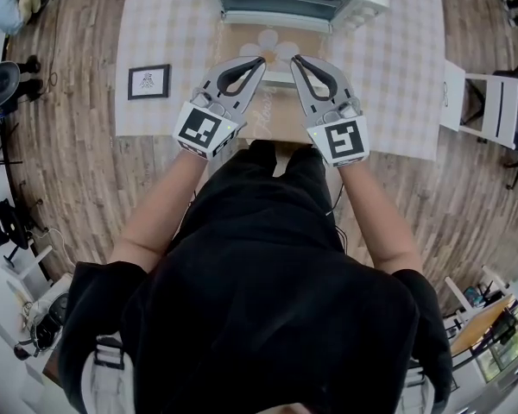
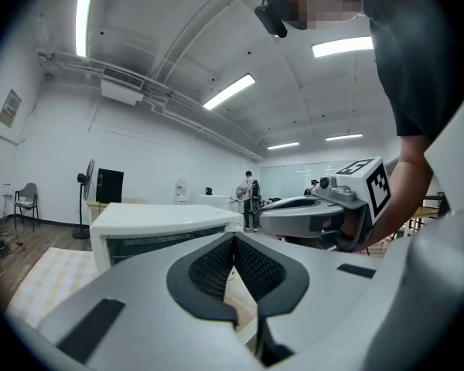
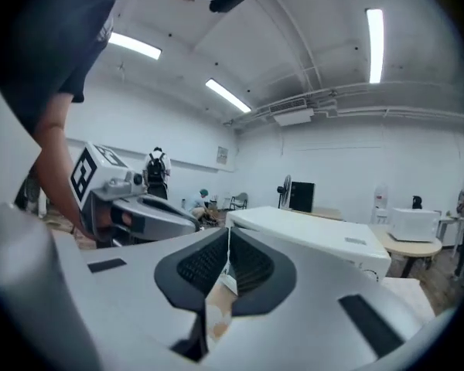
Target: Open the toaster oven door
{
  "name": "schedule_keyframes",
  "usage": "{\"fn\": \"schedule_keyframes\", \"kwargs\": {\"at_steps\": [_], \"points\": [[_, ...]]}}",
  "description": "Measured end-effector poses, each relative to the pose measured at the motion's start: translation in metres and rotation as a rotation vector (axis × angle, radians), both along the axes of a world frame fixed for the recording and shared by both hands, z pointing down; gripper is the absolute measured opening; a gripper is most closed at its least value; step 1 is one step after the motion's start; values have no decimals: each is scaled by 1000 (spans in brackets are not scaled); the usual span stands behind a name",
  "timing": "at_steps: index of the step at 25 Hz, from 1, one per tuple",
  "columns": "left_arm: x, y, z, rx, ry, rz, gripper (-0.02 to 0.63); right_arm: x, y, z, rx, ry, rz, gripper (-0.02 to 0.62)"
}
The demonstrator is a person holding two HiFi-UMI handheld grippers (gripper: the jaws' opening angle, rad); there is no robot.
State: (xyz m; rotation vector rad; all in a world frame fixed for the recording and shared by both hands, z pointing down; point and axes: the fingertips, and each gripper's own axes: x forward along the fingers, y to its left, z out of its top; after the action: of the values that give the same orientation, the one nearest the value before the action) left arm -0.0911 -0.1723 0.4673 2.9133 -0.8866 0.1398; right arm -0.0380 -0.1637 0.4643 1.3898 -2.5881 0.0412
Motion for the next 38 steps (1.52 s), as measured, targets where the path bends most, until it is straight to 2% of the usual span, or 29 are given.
{"fn": "schedule_keyframes", "kwargs": {"at_steps": [4,7,10,13,21,38], "points": [[-4,3,-17,26,8,11,17,-8,7,-25,19,-72,-51,18],[-3,6,-35,17,17,14,17,-6,11,-38,65,-85,-71,18],[-2,7,-47,25,25,51,17,-3,11,-48,64,-95,-68,18],[-3,4,-59,28,36,52,17,3,8,-54,69,-114,-69,18],[-14,-9,-91,76,63,15,17,11,-5,-80,106,-133,-45,18],[-23,-11,-107,99,72,4,17,12,-1,-97,127,-121,-17,17]]}}
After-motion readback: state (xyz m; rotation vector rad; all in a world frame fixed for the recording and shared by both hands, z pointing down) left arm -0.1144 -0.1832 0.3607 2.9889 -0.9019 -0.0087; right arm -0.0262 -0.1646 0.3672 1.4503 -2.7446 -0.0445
